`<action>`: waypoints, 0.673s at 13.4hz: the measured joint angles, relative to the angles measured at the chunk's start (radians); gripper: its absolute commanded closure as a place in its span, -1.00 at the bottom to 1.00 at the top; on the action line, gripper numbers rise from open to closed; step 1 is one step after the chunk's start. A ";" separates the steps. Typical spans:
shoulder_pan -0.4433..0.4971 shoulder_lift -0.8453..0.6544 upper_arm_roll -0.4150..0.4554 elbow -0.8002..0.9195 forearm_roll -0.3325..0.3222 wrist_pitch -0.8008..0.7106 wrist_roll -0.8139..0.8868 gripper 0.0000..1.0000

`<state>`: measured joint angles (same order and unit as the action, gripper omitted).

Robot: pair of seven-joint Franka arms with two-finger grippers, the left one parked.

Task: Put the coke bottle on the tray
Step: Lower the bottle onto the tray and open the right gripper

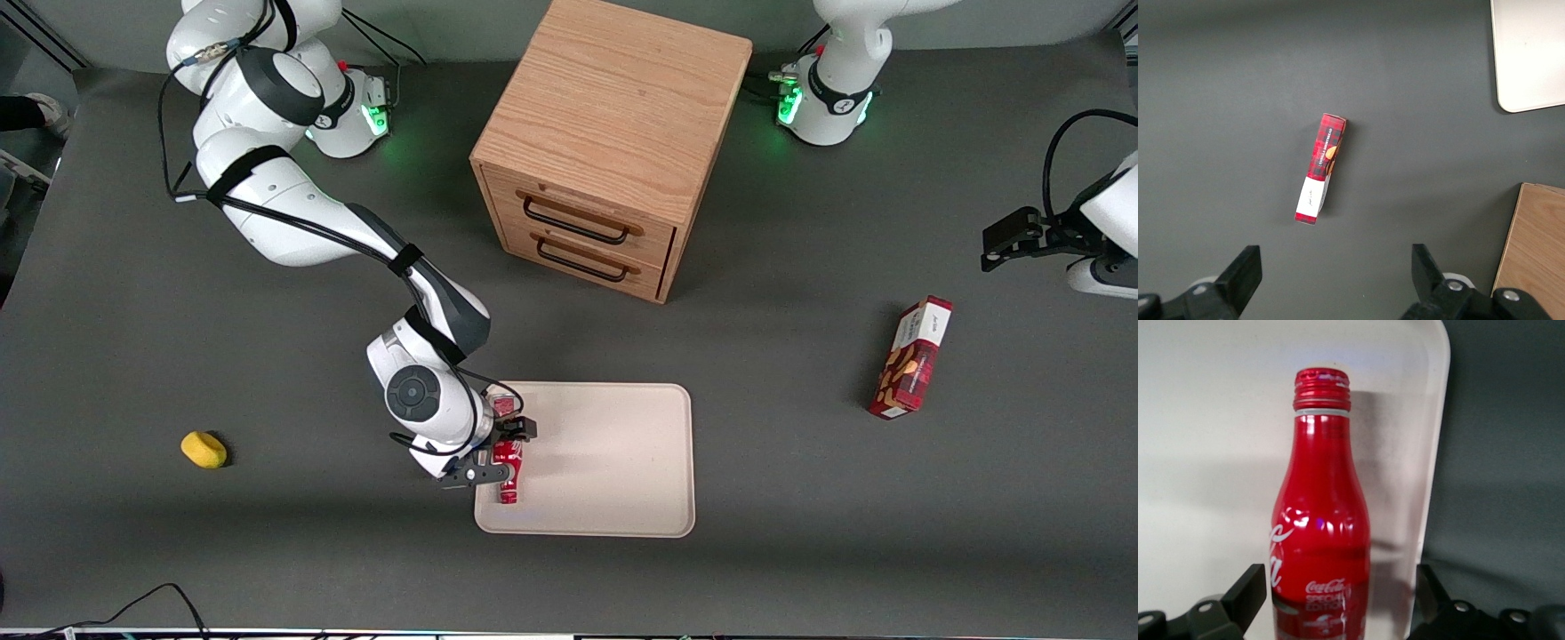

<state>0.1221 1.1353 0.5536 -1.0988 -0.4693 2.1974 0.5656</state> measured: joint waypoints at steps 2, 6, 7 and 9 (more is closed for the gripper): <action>0.000 0.000 -0.001 0.001 0.000 0.000 0.000 -1.00; 0.000 -0.001 -0.004 0.007 -0.002 0.000 0.000 -1.00; -0.001 -0.005 -0.004 0.015 -0.002 0.000 0.000 -1.00; -0.003 -0.023 -0.004 0.031 -0.003 0.000 0.000 -1.00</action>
<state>0.1189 1.1120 0.5496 -1.0677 -0.4723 2.1973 0.5656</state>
